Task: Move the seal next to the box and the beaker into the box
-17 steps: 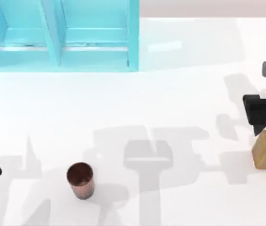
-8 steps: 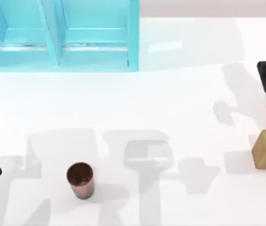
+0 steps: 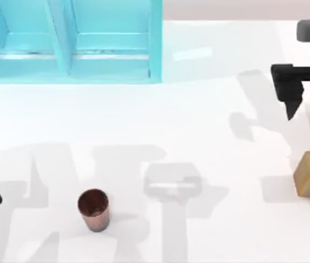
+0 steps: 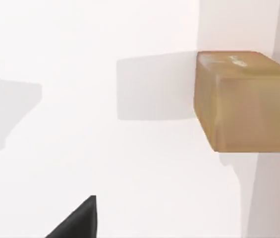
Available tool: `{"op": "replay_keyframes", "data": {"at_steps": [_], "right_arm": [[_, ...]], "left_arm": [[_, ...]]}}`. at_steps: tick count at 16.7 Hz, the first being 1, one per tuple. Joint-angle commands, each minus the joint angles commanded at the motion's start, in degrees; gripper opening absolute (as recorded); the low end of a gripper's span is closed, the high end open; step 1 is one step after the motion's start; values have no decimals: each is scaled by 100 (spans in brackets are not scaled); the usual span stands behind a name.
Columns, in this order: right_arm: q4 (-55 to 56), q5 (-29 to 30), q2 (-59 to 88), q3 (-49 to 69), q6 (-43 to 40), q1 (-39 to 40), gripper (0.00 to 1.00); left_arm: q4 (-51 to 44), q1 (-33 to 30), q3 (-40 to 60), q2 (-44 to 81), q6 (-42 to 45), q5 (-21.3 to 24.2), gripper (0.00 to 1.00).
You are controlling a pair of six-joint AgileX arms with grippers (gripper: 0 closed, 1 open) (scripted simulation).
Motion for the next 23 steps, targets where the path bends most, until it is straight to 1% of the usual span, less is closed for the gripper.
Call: {"op": "replay_keyframes", "data": {"at_steps": [3, 8, 12, 14, 17, 19, 23], "right_arm": [[-141, 176, 696, 927, 889, 1027, 100], [-484, 502, 2301, 2905, 2656, 2998, 100], [-719, 726, 3538, 4440, 3857, 4046, 100], [-797, 825, 4025, 5087, 4296, 4406, 100], [-876, 937, 4530, 5775, 4719, 4693, 100], [-902, 971, 4675, 5976, 4834, 4765, 100], [-905, 975, 4691, 5997, 4846, 4773, 100]], "left_arm": [[0, 0, 0, 0, 0, 0, 100], [0, 0, 0, 0, 0, 0, 100], [0, 0, 0, 0, 0, 0, 100], [0, 0, 0, 0, 0, 0, 100], [0, 0, 0, 0, 0, 0, 100], [0, 0, 0, 0, 0, 0, 100], [0, 0, 0, 0, 0, 0, 100]]}}
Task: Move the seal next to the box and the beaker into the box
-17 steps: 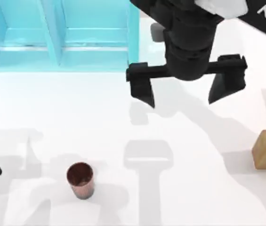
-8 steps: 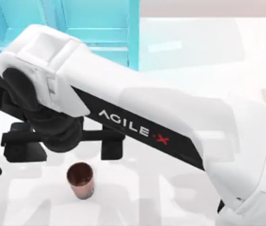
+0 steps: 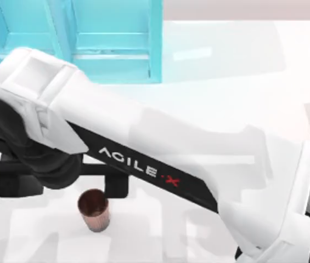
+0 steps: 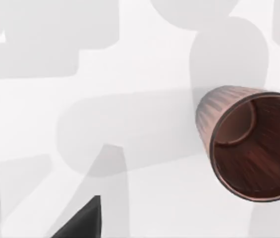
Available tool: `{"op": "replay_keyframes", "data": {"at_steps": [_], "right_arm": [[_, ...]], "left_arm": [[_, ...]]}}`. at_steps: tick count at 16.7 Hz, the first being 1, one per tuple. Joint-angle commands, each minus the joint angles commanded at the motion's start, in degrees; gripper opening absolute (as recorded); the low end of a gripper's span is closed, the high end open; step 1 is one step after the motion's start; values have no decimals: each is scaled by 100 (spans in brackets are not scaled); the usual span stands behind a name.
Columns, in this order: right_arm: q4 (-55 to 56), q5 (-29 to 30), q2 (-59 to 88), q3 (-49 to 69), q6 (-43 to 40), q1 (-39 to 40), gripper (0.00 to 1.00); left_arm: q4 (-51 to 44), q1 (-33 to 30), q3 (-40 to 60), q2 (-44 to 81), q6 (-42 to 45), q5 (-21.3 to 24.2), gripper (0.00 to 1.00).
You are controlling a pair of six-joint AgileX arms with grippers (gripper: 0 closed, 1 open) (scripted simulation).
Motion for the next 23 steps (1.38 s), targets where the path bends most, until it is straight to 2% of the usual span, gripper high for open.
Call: {"op": "replay_keyframes", "data": {"at_steps": [5, 12, 17, 23], "right_arm": [[403, -7, -115, -456, -67, -61, 100], [2036, -18, -374, -2394, -155, -150, 100], [2191, -18, -392, -2554, -161, -156, 100], [2191, -18, -392, -2554, -161, -156, 55]], "left_arm": [[0, 0, 0, 0, 0, 0, 100], [0, 0, 0, 0, 0, 0, 100], [0, 0, 0, 0, 0, 0, 100], [0, 0, 0, 0, 0, 0, 100]]}}
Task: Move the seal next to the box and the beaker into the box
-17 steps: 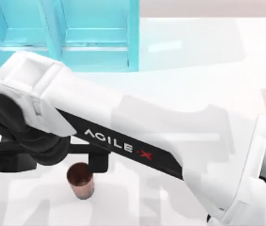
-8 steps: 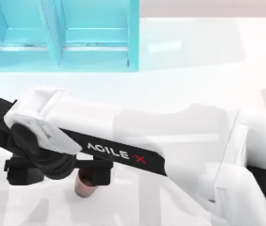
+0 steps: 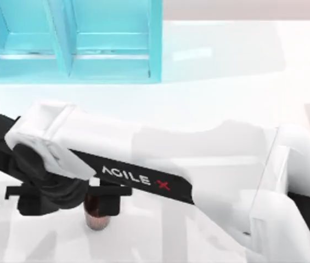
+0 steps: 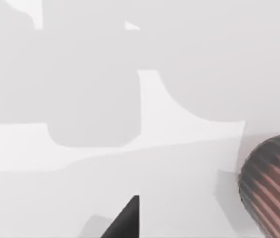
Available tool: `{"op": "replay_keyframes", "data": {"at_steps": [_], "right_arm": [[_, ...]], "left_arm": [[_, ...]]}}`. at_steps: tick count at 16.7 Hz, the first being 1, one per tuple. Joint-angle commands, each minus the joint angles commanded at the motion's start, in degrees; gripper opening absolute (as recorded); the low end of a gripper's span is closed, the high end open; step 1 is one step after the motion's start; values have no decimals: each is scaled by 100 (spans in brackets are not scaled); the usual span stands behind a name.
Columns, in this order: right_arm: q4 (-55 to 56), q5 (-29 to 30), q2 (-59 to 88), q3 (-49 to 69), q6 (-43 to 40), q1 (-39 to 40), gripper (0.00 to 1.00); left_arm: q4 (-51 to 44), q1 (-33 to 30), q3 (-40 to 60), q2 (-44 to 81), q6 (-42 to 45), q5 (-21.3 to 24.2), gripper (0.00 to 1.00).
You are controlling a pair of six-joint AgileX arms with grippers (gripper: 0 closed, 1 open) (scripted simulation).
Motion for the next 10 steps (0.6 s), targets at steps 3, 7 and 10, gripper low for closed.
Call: {"op": "replay_keyframes", "data": {"at_steps": [3, 7, 10], "right_arm": [[0, 0, 0, 0, 0, 0, 32], [0, 0, 0, 0, 0, 0, 2], [0, 0, 0, 0, 0, 0, 0]], "left_arm": [[0, 0, 0, 0, 0, 0, 100], [0, 0, 0, 0, 0, 0, 100], [0, 0, 0, 0, 0, 0, 100]]}}
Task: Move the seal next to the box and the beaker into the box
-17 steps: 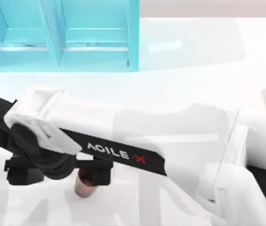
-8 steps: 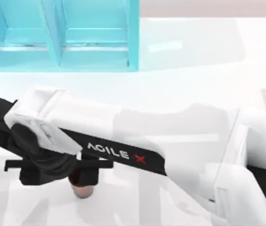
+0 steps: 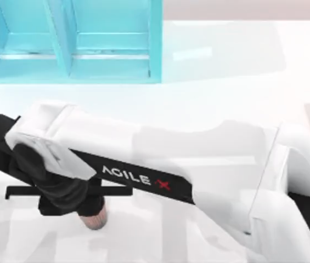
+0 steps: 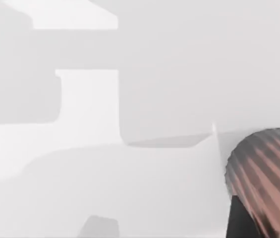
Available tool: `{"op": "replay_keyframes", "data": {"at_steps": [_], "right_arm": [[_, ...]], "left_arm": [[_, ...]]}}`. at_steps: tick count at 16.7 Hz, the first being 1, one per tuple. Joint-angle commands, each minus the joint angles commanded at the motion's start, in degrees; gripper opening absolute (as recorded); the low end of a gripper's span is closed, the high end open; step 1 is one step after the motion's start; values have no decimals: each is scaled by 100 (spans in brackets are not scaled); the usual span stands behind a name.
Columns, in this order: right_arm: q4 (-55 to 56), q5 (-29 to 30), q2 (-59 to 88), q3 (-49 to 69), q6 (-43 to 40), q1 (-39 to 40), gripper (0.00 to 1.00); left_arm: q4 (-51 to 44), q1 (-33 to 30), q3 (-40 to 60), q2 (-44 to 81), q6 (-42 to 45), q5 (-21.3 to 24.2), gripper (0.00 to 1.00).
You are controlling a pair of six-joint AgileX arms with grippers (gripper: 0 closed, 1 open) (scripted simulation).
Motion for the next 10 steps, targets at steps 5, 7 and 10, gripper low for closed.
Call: {"op": "replay_keyframes", "data": {"at_steps": [5, 7, 10], "right_arm": [[0, 0, 0, 0, 0, 0, 0], [-8, 0, -71, -13, -9, 9, 0], [-80, -15, -479, -412, -160, -69, 0]], "left_arm": [[0, 0, 0, 0, 0, 0, 100], [0, 0, 0, 0, 0, 0, 100], [0, 0, 0, 0, 0, 0, 100]]}}
